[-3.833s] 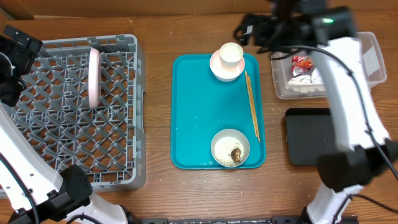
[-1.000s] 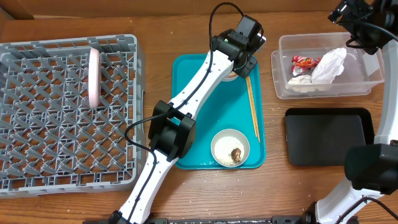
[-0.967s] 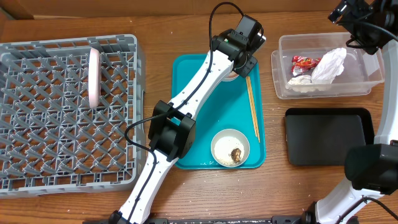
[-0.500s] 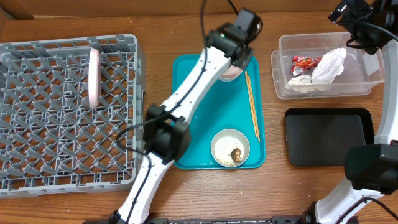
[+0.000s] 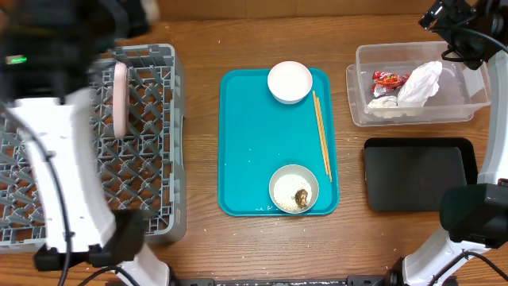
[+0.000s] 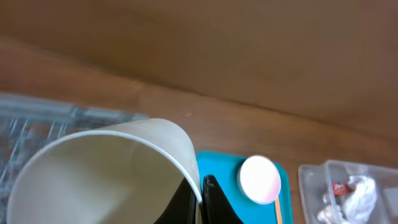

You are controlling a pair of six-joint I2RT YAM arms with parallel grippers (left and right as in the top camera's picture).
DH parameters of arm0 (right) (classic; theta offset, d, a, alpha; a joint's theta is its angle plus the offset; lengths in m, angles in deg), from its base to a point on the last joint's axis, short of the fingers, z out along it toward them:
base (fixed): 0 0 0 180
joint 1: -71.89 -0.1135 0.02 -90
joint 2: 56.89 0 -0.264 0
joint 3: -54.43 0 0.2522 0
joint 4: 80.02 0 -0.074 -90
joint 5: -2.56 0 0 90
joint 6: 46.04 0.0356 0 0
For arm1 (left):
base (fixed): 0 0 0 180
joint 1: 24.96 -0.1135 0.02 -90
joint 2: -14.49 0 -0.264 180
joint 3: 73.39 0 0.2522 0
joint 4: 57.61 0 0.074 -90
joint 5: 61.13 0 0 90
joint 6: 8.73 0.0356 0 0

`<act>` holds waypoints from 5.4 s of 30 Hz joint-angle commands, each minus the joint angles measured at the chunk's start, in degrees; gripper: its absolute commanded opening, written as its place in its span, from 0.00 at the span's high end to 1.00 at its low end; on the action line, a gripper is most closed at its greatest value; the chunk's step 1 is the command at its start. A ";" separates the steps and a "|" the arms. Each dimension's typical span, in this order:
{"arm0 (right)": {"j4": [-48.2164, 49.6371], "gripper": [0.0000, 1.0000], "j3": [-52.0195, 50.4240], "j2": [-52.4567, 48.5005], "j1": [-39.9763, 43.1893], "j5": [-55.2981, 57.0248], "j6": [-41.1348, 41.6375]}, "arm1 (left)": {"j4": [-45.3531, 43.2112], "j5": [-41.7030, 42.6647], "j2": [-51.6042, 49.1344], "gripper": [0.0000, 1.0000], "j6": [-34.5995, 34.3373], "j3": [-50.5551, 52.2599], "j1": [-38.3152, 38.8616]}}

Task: Sort waste into correct bins and load items into the dishwasher
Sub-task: 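Lift the white cup off the tray and carry it toward the rack, then lower the white cup into the rack's back-left area with the left gripper, then release the cup upside down in the rack and lift the left gripper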

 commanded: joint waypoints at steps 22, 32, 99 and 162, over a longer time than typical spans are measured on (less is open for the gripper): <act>0.22 0.00 0.61 1.07 0.11 0.20 0.44 | 18.03 73.79 -34.58 0.96 27.30 1.99 -45.99; 0.22 0.00 0.61 1.07 0.11 0.20 0.44 | 18.05 76.30 -45.00 0.96 29.16 1.99 -45.33; 0.22 0.00 0.61 1.07 0.11 0.20 0.44 | 18.08 30.45 -42.40 0.81 14.32 9.90 -47.65; 0.22 0.00 0.61 1.07 0.11 0.20 0.44 | 9.97 -16.87 -33.31 0.96 -0.83 8.46 -26.62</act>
